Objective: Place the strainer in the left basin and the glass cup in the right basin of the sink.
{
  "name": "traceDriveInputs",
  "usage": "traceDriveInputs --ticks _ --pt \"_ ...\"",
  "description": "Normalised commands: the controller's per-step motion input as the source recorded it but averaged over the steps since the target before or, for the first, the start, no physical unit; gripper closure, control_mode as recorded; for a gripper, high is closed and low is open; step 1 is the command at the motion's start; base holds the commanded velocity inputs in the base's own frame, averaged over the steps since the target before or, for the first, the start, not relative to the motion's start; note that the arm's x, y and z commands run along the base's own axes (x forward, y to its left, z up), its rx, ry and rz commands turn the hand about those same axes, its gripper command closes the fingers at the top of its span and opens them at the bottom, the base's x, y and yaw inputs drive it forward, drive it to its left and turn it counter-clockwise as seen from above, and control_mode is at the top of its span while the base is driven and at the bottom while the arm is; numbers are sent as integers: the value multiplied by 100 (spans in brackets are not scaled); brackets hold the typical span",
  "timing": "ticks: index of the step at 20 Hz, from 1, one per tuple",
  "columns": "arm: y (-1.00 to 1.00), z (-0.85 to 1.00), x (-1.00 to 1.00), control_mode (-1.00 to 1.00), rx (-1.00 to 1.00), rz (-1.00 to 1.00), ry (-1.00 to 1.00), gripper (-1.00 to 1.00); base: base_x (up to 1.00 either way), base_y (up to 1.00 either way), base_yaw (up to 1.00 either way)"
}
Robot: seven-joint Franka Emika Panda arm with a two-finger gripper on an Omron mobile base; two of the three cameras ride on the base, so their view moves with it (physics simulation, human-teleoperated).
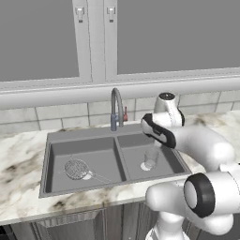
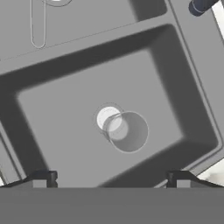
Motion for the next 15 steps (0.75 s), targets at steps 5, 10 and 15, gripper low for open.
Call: traceDriveInputs --ticks 5,10,15 --pt "-4 66 -54 -100 -1 0 -4 -100 0 0 0" --pt "1 15 -85 -100 2 0 -26 -100 0 0 0" --pt "18 2 -98 -100 0 2 -29 -100 0 0 0"
